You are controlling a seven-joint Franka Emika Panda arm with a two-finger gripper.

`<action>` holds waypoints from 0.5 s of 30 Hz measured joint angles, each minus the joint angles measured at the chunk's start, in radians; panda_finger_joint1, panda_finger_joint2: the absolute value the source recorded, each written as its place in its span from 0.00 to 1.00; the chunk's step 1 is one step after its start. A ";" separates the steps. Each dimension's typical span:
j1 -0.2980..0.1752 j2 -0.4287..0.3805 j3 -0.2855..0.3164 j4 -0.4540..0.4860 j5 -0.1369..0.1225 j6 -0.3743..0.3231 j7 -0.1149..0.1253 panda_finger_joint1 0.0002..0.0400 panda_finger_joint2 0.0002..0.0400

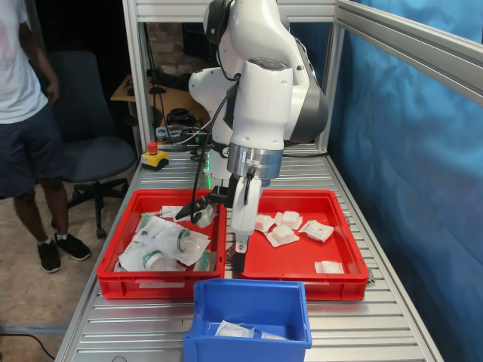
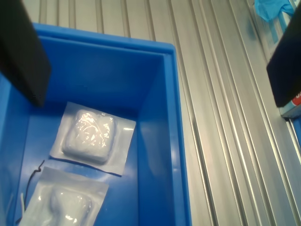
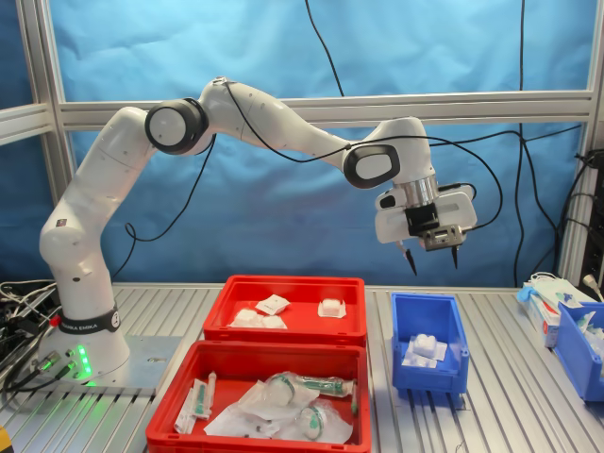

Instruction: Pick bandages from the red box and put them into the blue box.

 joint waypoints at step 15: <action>0.000 -0.016 0.000 0.000 0.000 0.000 0.000 1.00 1.00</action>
